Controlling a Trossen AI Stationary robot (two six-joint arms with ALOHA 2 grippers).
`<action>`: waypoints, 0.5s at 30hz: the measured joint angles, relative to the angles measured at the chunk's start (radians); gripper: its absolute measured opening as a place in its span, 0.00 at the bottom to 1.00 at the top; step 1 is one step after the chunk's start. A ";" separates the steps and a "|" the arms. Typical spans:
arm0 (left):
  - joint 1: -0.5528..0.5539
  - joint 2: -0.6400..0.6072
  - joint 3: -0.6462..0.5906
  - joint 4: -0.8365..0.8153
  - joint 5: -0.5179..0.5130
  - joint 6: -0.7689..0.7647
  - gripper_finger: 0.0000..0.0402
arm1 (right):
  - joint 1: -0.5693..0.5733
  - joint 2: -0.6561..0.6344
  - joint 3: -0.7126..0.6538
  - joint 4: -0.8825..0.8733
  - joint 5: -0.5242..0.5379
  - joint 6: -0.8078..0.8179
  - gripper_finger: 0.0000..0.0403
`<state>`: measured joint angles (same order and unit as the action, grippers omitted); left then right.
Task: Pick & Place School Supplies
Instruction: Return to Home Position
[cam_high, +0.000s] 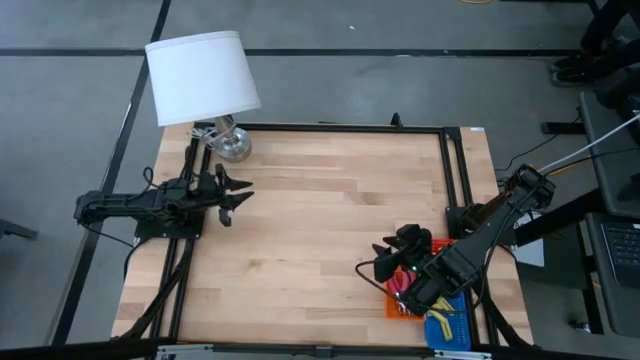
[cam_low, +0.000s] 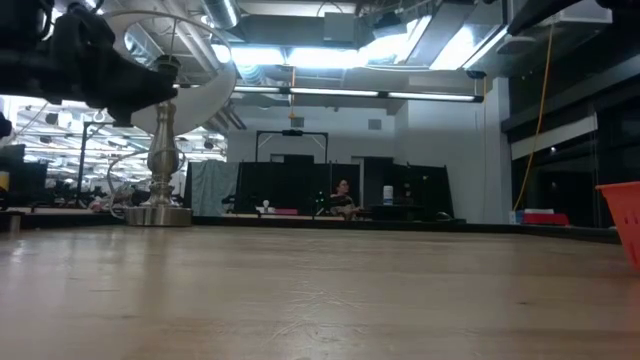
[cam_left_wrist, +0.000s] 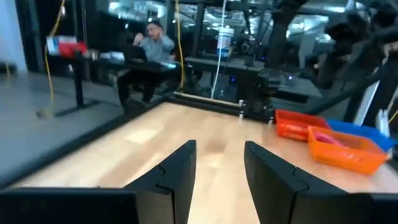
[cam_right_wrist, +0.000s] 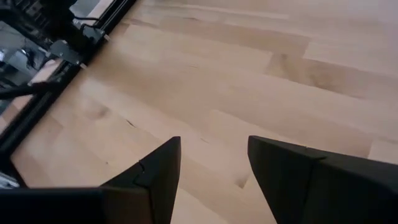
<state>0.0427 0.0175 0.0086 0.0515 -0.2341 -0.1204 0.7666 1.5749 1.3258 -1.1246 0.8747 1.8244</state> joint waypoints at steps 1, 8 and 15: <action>0.001 0.003 0.000 -0.001 0.004 -0.041 0.33 | -0.005 0.000 0.000 0.003 -0.003 -0.019 0.47; -0.003 0.009 0.000 -0.010 0.188 -0.339 0.33 | -0.080 -0.001 -0.057 0.108 -0.081 -0.319 0.47; -0.003 0.009 0.000 -0.010 0.203 -0.365 0.33 | -0.248 -0.006 -0.368 0.997 -0.301 -1.016 0.47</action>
<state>0.0402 0.0269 0.0086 0.0412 -0.0311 -0.4854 0.5188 1.5692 0.9583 -0.1273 0.5735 0.8082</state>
